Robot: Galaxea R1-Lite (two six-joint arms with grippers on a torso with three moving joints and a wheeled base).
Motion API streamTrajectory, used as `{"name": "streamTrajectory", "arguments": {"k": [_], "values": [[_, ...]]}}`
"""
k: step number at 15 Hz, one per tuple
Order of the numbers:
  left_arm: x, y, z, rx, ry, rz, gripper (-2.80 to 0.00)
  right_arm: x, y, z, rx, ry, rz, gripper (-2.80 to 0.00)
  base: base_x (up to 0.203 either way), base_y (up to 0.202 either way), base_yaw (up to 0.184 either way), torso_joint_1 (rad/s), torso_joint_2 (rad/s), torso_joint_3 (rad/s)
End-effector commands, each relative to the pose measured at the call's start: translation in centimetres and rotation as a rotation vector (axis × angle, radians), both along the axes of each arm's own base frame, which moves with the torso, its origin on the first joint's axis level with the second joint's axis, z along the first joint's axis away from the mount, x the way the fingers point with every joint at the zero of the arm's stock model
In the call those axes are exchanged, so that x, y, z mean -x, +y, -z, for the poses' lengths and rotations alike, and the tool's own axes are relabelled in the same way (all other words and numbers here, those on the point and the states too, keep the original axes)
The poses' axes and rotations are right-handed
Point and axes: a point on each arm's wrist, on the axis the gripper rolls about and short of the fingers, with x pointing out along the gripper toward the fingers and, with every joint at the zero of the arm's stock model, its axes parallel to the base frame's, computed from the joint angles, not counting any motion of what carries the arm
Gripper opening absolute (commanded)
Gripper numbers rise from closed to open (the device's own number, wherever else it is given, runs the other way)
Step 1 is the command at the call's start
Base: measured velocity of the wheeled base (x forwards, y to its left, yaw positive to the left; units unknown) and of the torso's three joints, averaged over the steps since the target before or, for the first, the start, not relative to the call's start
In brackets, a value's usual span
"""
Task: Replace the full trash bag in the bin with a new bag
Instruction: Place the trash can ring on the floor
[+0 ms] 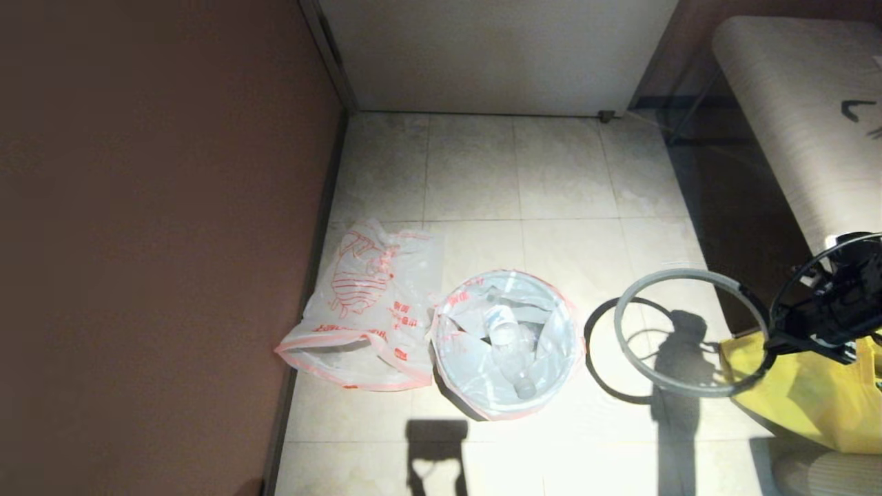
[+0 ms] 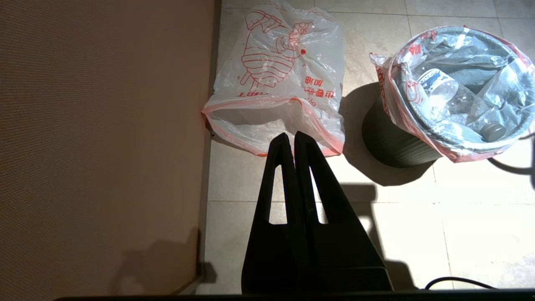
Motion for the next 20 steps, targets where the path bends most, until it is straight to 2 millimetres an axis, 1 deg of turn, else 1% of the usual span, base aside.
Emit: {"name": "streamTrajectory", "arguments": {"k": [1,3,5,8,10,13,14,16,17,18,20], "values": [[0.0,0.0,0.0,0.0,-0.001,0.0,-2.8,-1.4,-0.4,4.0,0.004,0.056,-0.037,-2.8,0.0,0.0,0.0,0.0,0.0,0.0],[0.0,0.0,0.0,0.0,-0.001,-0.001,-2.8,-2.9,-0.2,6.9,0.029,0.075,-0.088,-2.8,0.0,0.0,0.0,0.0,0.0,0.0],[0.0,0.0,0.0,0.0,0.001,0.0,-2.8,-5.0,0.2,9.9,0.053,0.097,-0.119,-2.8,0.0,0.0,0.0,0.0,0.0,0.0],[0.0,0.0,0.0,0.0,-0.001,0.0,-2.8,-7.8,1.6,13.4,0.073,0.107,-0.167,-2.8,0.0,0.0,0.0,0.0,0.0,0.0],[0.0,0.0,0.0,0.0,-0.001,-0.002,-2.8,-9.2,2.5,15.8,0.096,0.118,-0.21,-2.8,0.0,0.0,0.0,0.0,0.0,0.0],[0.0,0.0,0.0,0.0,0.001,0.0,-2.8,-10.5,3.8,19.7,0.141,0.156,-0.253,-2.8,0.0,0.0,0.0,0.0,0.0,0.0],[0.0,0.0,0.0,0.0,-0.001,0.0,-2.8,-10.8,4.5,20.7,0.162,0.172,-0.272,-2.8,0.0,0.0,0.0,0.0,0.0,0.0],[0.0,0.0,0.0,0.0,-0.001,0.0,-2.8,-10.9,5.7,21.7,0.181,0.194,-0.293,-2.8,0.0,0.0,0.0,0.0,0.0,0.0],[0.0,0.0,0.0,0.0,0.001,0.0,-2.8,-10.8,5.8,21.7,0.197,0.205,-0.291,0.0,0.0,0.0,0.0,0.0,0.0,0.0],[0.0,0.0,0.0,0.0,0.001,0.0,-2.8,-10.8,5.8,21.3,0.205,0.204,-0.283,0.0,0.0,0.0,0.0,0.0,0.0,0.0],[0.0,0.0,0.0,0.0,-0.001,0.0,-2.8,-10.1,6.0,19.0,0.195,0.206,-0.255,0.0,0.0,0.0,0.0,0.0,0.0,0.0]]}}
